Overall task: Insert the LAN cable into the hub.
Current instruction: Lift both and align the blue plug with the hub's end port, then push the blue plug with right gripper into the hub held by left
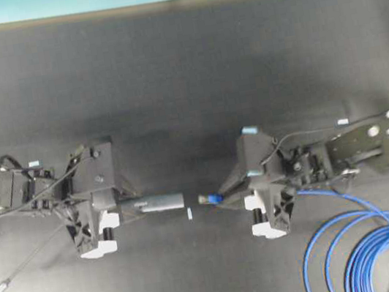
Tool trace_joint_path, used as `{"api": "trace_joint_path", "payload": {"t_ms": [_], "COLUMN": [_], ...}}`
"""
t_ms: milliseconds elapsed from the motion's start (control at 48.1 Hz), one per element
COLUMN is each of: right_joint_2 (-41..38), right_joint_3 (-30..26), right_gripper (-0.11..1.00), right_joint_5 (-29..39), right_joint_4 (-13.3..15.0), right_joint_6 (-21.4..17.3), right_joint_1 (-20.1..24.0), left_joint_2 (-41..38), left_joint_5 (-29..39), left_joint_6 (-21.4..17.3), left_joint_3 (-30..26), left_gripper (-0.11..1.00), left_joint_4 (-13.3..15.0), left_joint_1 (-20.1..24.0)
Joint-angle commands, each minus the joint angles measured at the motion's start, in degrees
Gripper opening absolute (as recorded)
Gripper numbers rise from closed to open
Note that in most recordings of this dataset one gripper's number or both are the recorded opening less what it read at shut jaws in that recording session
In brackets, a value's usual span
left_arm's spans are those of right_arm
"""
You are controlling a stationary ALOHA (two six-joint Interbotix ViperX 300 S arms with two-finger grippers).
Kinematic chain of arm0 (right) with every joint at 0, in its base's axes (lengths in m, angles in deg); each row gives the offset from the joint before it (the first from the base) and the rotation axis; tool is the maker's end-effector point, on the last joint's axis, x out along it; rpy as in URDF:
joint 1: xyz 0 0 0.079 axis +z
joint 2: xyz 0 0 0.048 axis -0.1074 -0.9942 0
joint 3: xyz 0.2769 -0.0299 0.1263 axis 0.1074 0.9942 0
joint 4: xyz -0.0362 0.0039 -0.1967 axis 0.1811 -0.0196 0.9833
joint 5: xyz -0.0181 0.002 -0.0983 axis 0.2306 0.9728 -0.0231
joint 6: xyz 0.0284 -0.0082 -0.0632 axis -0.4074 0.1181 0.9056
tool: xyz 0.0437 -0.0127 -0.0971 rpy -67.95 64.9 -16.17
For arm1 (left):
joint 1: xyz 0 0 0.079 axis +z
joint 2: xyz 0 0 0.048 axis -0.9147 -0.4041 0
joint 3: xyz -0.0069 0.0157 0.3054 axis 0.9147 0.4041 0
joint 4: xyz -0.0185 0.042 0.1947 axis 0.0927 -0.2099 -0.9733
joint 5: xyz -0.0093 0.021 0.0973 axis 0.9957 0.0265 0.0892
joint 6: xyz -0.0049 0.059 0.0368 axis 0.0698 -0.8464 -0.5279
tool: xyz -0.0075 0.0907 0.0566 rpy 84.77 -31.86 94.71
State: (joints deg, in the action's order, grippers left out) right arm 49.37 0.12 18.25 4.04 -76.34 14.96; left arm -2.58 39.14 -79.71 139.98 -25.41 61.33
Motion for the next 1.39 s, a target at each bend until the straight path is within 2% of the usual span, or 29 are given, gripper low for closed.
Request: {"api": "trace_joint_path", "payload": {"t_ms": [0, 229, 832, 1373], "right_joint_2": [1.0, 0.4, -0.3, -1.2], "right_joint_3": [-1.1, -2.8, -3.9, -6.2], "right_gripper": [0.11, 0.11, 0.11, 0.11], "right_joint_5": [-0.5, -0.7, 0.7, 4.2], "right_joint_4": [-0.1, 0.1, 0.4, 1.5], "right_joint_6": [-0.5, 0.0, 0.4, 0.5], "right_joint_1": [0.3, 0.3, 0.5, 0.6], "left_joint_2": [0.4, 0.0, -0.4, -5.1], "left_joint_5": [-0.9, -0.9, -0.4, 7.1], "left_joint_6": [-0.7, -2.0, -2.4, -8.4], "left_joint_3": [-0.9, -1.8, -2.5, -9.8], "left_gripper": [0.28, 0.28, 0.28, 0.28], "left_joint_4": [-0.2, -0.2, -0.2, -0.2], "left_joint_1": [0.0, 0.0, 0.5, 0.4]}}
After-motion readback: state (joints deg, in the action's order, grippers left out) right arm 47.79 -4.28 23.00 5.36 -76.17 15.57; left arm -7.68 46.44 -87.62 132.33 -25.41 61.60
